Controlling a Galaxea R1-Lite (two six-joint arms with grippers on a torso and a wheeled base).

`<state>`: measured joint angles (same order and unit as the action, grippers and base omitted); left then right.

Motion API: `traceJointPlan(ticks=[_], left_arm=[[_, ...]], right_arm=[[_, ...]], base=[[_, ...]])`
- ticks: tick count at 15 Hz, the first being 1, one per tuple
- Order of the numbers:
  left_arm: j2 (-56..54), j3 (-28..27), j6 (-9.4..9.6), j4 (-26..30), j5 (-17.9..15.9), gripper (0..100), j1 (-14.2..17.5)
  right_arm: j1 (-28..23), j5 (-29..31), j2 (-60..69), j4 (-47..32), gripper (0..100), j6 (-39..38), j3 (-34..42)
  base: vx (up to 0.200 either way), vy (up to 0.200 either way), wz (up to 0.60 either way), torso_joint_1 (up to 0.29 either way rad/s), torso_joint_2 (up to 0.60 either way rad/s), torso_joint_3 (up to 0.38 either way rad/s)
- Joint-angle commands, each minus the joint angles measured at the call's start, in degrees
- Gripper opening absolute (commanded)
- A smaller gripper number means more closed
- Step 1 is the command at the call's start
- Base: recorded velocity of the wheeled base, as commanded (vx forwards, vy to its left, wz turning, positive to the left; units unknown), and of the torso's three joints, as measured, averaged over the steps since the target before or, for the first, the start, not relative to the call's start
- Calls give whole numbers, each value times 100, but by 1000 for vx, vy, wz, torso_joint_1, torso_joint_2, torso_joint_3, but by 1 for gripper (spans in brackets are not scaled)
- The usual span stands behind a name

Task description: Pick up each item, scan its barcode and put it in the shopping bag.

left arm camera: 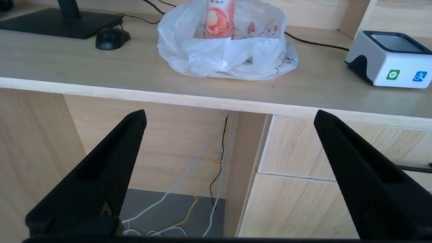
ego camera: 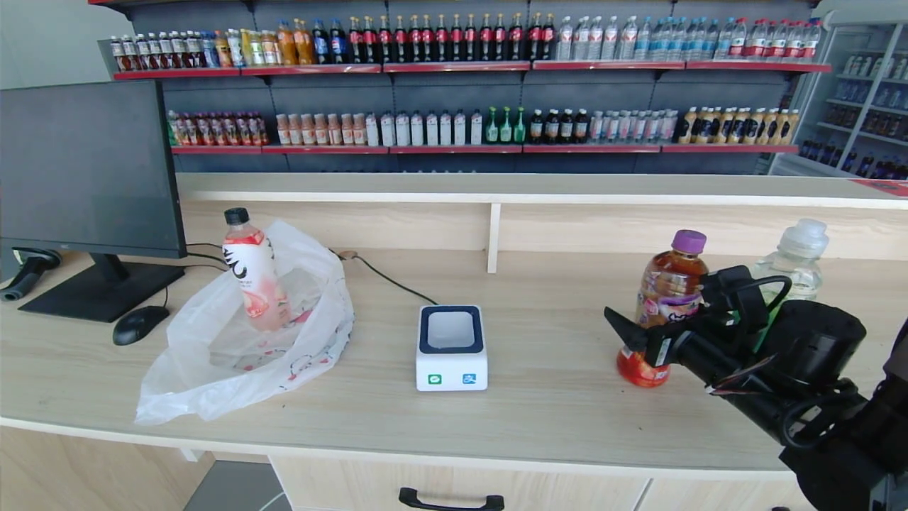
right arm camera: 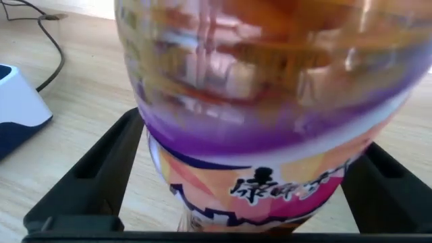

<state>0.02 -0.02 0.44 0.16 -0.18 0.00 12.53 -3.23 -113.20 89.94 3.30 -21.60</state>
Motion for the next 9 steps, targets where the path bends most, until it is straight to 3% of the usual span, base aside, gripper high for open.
traceJointPlan(ticks=[1, 2, 3, 9], left_arm=[[-2, -6, 0, 2, 1, 100, 0], [-2, 2, -9, 2, 1, 100, 0], [-2, -6, 0, 2, 1, 100, 0], [-2, -6, -9, 2, 1, 100, 0]], right_arm=[[30, -2, 9, 6, 100, 21, 16], [118, -2, 35, 6, 100, 65, 24], [144, -2, 61, 6, 0, 56, 7], [127, -2, 193, 6, 0, 12, 42]], base=[[0, 0, 0, 0, 0, 0], [0, 0, 0, 0, 0, 0], [0, 0, 0, 0, 0, 0], [0, 0, 0, 0, 0, 0]])
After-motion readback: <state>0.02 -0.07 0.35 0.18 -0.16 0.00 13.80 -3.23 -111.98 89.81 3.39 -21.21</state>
